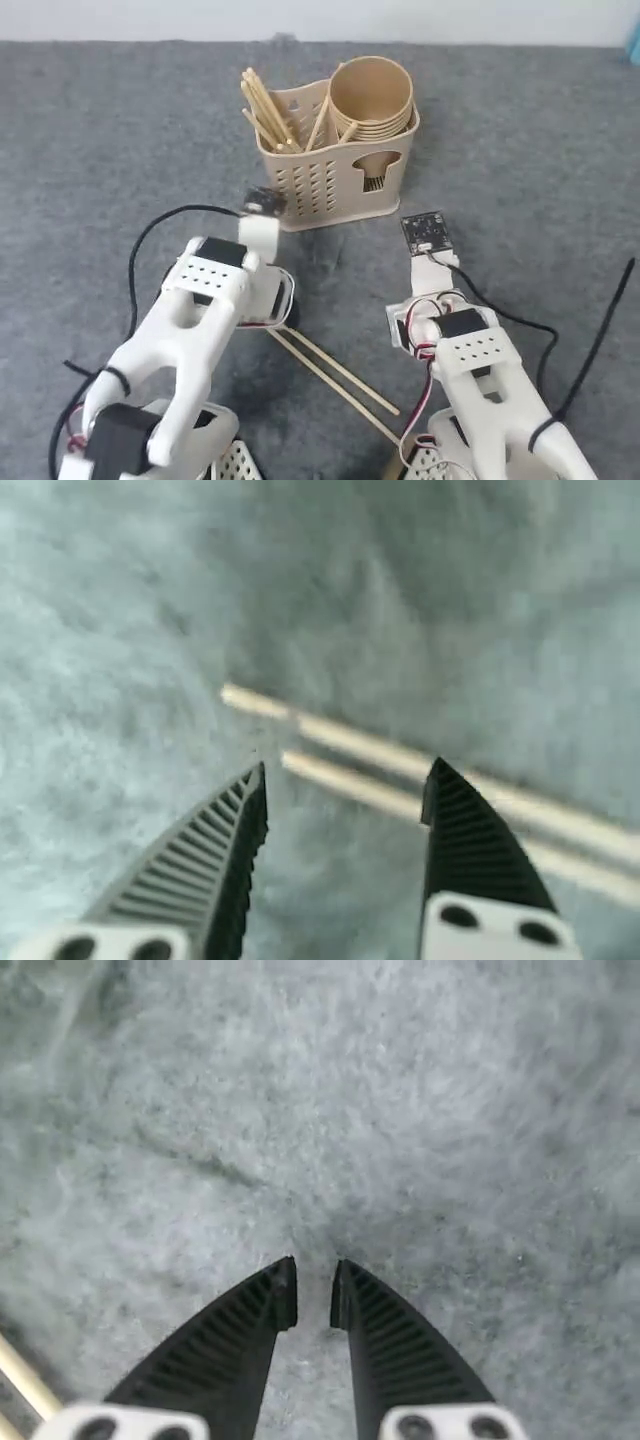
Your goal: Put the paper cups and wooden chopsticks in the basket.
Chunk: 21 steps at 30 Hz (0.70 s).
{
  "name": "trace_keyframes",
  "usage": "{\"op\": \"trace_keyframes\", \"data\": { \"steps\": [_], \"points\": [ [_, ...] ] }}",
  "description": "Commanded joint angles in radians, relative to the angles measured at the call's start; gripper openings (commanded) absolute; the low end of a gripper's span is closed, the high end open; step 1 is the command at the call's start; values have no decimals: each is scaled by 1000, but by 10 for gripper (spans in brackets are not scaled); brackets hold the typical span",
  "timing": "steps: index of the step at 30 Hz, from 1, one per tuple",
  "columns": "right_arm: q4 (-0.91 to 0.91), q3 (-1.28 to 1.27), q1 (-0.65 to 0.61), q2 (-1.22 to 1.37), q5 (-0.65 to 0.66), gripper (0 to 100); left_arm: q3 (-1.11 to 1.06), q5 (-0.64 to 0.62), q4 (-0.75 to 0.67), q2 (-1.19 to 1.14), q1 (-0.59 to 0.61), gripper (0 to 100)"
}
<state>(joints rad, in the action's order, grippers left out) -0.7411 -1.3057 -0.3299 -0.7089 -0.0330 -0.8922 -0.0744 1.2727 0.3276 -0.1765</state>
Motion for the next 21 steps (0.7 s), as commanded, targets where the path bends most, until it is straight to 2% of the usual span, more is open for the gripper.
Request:
{"op": "trace_keyframes", "data": {
  "steps": [1,4,6,9,14,17,21],
  "points": [
    [15,3,10,-27,54,69,31,158,92,48,-9,236],
    [13,3,10,-27,61,69,5,239,69,37,2,236],
    [13,3,10,-27,61,69,-10,244,8,26,9,236],
    [12,2,10,-27,61,69,-51,160,-129,8,18,236],
    [-7,3,10,-27,63,71,-113,-52,-290,-9,18,236],
    [-8,3,10,-27,63,72,-113,-135,-276,-8,20,238],
    [-10,3,10,-27,86,72,-111,-157,-244,-6,54,239]
  ]
}}
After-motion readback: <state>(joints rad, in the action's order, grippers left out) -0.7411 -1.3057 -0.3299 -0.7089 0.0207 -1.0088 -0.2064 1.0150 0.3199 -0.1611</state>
